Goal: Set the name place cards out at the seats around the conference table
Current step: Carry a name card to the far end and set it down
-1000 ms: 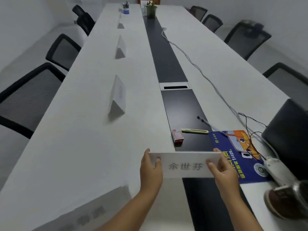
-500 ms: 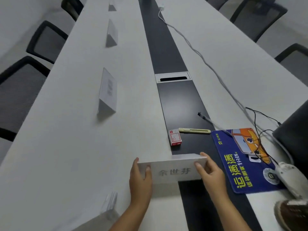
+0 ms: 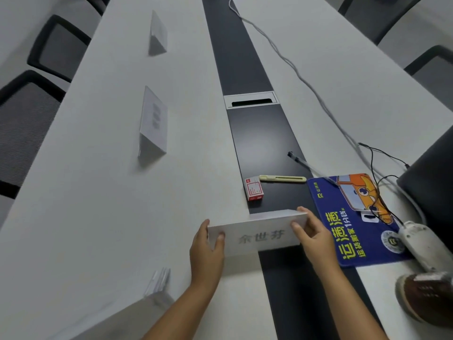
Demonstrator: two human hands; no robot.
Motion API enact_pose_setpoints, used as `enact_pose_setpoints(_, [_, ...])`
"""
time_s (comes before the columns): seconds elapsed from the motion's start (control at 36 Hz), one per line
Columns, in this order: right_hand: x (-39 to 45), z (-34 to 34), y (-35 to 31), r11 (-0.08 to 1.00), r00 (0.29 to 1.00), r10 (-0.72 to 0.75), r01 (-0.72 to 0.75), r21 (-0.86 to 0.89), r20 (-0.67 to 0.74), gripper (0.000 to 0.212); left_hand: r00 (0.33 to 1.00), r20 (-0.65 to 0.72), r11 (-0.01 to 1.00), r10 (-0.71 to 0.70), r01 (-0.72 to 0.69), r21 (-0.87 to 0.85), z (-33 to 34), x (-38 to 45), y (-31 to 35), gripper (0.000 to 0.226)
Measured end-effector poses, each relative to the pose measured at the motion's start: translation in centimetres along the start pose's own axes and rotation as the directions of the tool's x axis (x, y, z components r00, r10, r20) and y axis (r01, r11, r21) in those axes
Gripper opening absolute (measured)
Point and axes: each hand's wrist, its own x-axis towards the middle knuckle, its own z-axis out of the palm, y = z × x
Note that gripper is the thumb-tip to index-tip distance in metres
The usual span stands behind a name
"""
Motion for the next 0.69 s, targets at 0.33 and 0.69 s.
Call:
enact_pose_setpoints(0.33, [-0.3,-0.4,0.0,1.0,1.0,-0.019,0.019,0.01,-0.021,0.045,0.998,0.034,0.997,0.045,-0.047,0.06,-0.2,-0.3,0.8,0.051])
enact_pose_setpoints(0.69, [-0.5,-0.3,0.3,1.0,1.0,0.025,-0.025,0.002,0.008,0.047,0.999,0.047,0.993,0.027,-0.032,0.11,-0.2,-0.5,0.3,0.052])
